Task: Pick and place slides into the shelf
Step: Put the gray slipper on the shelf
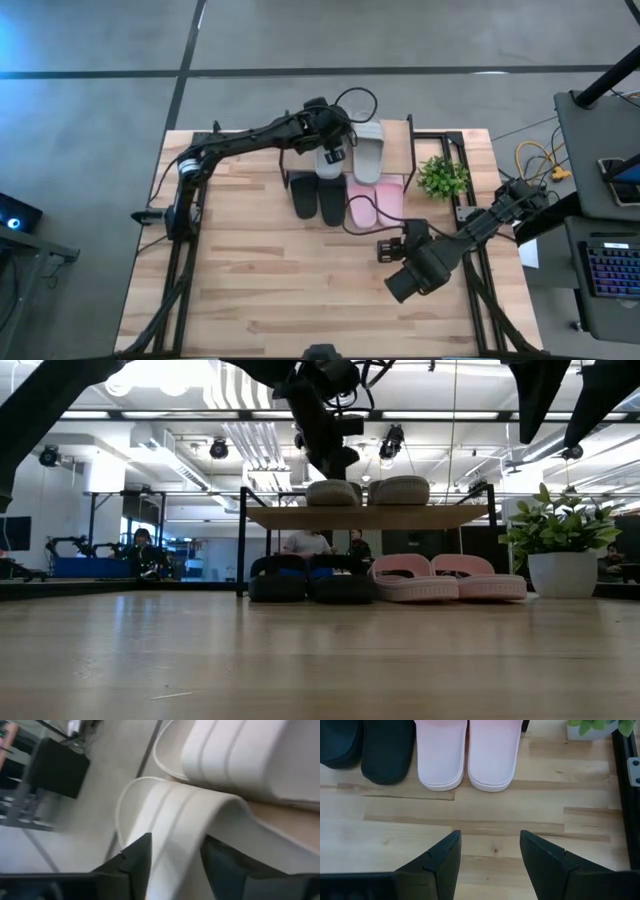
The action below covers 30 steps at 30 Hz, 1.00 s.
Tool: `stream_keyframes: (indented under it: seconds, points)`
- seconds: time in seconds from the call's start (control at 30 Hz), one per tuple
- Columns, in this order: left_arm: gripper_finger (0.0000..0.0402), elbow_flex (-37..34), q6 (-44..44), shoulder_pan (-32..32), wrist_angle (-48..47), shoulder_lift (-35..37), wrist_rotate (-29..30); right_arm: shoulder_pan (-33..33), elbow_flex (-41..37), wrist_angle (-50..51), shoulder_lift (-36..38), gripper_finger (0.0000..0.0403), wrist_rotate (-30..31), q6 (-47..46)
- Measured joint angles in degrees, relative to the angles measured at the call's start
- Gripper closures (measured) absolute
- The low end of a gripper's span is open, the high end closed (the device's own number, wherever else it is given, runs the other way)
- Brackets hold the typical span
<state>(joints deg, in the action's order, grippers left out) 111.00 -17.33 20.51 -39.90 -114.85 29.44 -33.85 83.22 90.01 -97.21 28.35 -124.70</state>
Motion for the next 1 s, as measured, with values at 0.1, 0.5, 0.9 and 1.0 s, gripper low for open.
stream_keyframes:
  seconds: [0.1, 0.5, 0.9, 1.0]
  points:
    - [0.0223, 0.0, 1.8, -0.1, -0.5, 0.5, -1.1, 0.0, 0.0, 0.0, 0.0, 0.0209, 0.0, 1.2]
    - [0.0185, -0.9, 2.0, -1.6, -6.1, 10.8, -6.0, 0.7, 0.0, 0.0, 1.1, 0.0209, 0.2, 4.4]
    - [0.0275, -11.0, 11.0, 4.3, -8.6, 18.9, -26.2, 18.5, -0.1, -1.6, 8.3, 0.0294, 3.4, 27.8]
    - [0.0333, -12.7, 10.5, 5.5, -8.5, 19.4, -26.4, 24.7, -0.1, -3.6, 9.8, 0.0332, 3.4, 37.7]
